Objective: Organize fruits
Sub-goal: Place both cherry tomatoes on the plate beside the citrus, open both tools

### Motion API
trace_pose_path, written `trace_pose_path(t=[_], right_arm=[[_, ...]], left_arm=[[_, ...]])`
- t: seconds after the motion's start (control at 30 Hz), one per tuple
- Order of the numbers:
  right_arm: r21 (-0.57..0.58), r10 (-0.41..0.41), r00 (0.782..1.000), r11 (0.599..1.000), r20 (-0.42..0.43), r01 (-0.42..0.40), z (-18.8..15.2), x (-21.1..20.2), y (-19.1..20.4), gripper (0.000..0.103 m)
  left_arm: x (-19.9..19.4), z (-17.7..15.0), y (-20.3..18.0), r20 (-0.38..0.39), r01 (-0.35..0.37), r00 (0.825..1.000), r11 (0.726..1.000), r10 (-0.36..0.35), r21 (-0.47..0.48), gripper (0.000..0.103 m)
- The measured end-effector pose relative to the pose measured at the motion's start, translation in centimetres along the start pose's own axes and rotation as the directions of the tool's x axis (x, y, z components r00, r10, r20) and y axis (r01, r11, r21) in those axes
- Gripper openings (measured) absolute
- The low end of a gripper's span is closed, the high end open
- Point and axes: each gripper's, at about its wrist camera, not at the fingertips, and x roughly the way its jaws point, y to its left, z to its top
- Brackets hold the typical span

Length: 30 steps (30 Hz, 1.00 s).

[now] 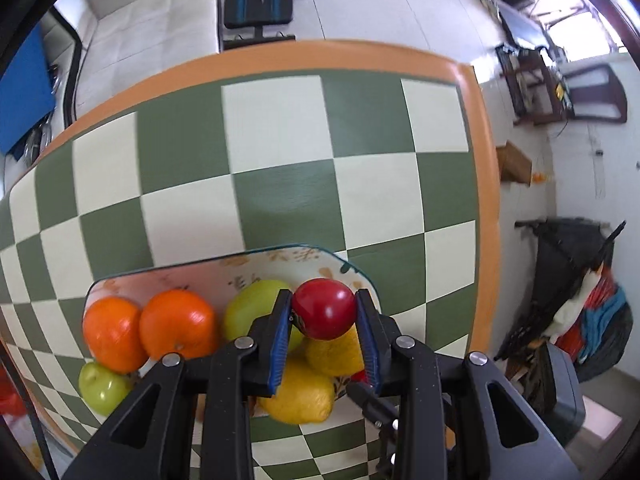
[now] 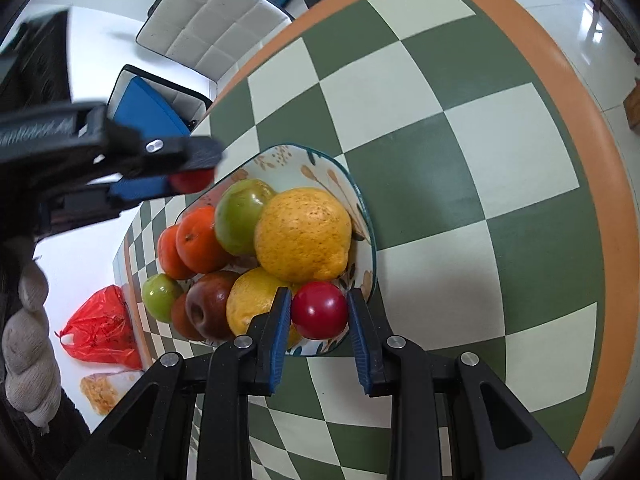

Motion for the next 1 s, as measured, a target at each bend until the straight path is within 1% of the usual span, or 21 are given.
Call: trace_pose_path(t=[0.13, 0.2, 0.23, 0.27, 0.3, 0.33, 0.37, 0.4, 0.43, 0.47, 0.53, 0.6, 0.63, 0.67, 0.7, 0.73, 0.77, 0.8, 0.83, 0.93, 1.0], right_arm=[[-0.003, -0.001, 1.0, 1.0, -0.029, 0.001, 0.3, 0.6, -0.1, 0.031], [-0.006, -0.017, 0.999, 1.0, -0.041, 0.017, 0.4, 0.9, 0.0, 0.032], [-0.008, -0.019, 0.999, 1.0, -0.043, 0.019, 0.4, 1.0, -0.1, 0.034], [-0.004, -0.011, 0.999, 1.0, -0.043, 0.011, 0.4, 0.9, -0.1, 0.037], [-0.002, -0.006, 0.999, 1.0, -0.041, 0.006, 0.3, 0.9, -0.1, 0.04], [0.002, -0.017, 0.999, 1.0, -0.04, 0.017, 0.2, 0.7, -0.1, 0.051], [0.008, -0.044, 0.998, 0.999, -0.035, 0.044, 0.2, 0.5, -0.2, 0.063], [0.012, -0.043, 0.999, 0.999, -0.025, 0.043, 0.0, 0.2, -0.2, 0.064], [0.013, -0.042, 0.999, 0.999, -0.023, 0.042, -0.2, -0.1, -0.3, 0.064], [0.016, -0.05, 0.999, 0.999, -0.018, 0.051, -0.3, -0.3, -0.4, 0.064], [-0.004, -0.087, 0.996, 0.996, 0.007, 0.087, -0.7, -1.2, -0.2, 0.064], [-0.037, -0.134, 0.99, 0.99, 0.041, 0.136, -1.1, -2.3, 0.2, 0.069], [-0.049, -0.149, 0.987, 0.987, 0.056, 0.152, -1.3, -2.8, 0.6, 0.076], [-0.075, -0.176, 0.981, 0.98, 0.083, 0.183, -1.6, -3.4, 1.2, 0.079], [-0.098, -0.197, 0.975, 0.973, 0.098, 0.207, -1.7, -3.9, 1.8, 0.079], [-0.134, -0.229, 0.966, 0.96, 0.124, 0.245, -2.1, -4.5, 2.7, 0.08], [-0.153, -0.243, 0.96, 0.952, 0.141, 0.264, -2.3, -4.8, 3.3, 0.082], [-0.178, -0.262, 0.952, 0.941, 0.161, 0.289, -2.6, -5.3, 4.1, 0.086], [-0.198, -0.276, 0.944, 0.93, 0.18, 0.309, -3.0, -5.6, 4.7, 0.094], [-0.241, -0.31, 0.923, 0.9, 0.227, 0.362, -3.7, -6.7, 5.9, 0.094], [-0.253, -0.318, 0.917, 0.892, 0.24, 0.375, -4.2, -7.2, 6.5, 0.094]], left_arm=[[0.9, 0.5, -0.7, -0.014, -0.021, 1.0, 1.0, 0.021, 0.013, 0.03], [0.9, 0.6, -0.7, -0.013, -0.014, 1.0, 1.0, 0.014, 0.005, 0.031], [0.9, 0.6, -0.7, -0.013, -0.014, 1.0, 1.0, 0.014, 0.002, 0.033], [0.8, 0.7, -0.6, -0.011, -0.014, 1.0, 1.0, 0.014, -0.005, 0.036], [0.6, 0.6, -0.4, -0.003, -0.009, 1.0, 1.0, 0.009, -0.013, 0.046], [0.3, 0.7, -0.3, 0.002, -0.012, 1.0, 1.0, 0.012, -0.017, 0.06], [-0.1, 0.5, 0.0, 0.015, -0.02, 1.0, 0.999, 0.02, -0.025, 0.067], [-0.5, 0.3, 0.3, 0.032, -0.016, 0.999, 0.999, 0.017, -0.028, 0.075], [-1.0, 0.0, 0.6, 0.05, -0.013, 0.999, 0.999, 0.015, -0.032, 0.075], [-1.5, -0.4, 1.0, 0.069, -0.025, 0.997, 0.999, 0.027, -0.036, 0.077], [-2.4, -1.5, 1.7, 0.102, -0.053, 0.993, 0.998, 0.056, -0.035, 0.096], [-3.3, -3.2, 2.5, 0.147, -0.096, 0.984, 0.995, 0.1, -0.038, 0.098], [-3.5, -4.1, 3.0, 0.163, -0.112, 0.98, 0.993, 0.118, -0.043, 0.098], [-3.7, -5.2, 3.5, 0.176, -0.13, 0.975, 0.99, 0.137, -0.052, 0.098], [-3.8, -6.2, 4.1, 0.187, -0.138, 0.971, 0.988, 0.148, -0.069, 0.098], [-3.9, -7.2, 4.6, 0.196, -0.141, 0.968, 0.987, 0.155, -0.083, 0.098], [-4.0, -8.3, 5.1, 0.207, -0.145, 0.965, 0.985, 0.162, -0.094, 0.098], [-4.2, -9.3, 5.5, 0.223, -0.156, 0.959, 0.982, 0.177, -0.107, 0.098], [-4.4, -10.3, 5.9, 0.242, -0.174, 0.95, 0.978, 0.198, -0.12, 0.098], [-4.8, -13.1, 6.4, 0.275, -0.233, 0.924, 0.962, 0.265, -0.143, 0.098], [-5.2, -14.8, 6.9, 0.297, -0.246, 0.911, 0.956, 0.285, -0.163, 0.098]])
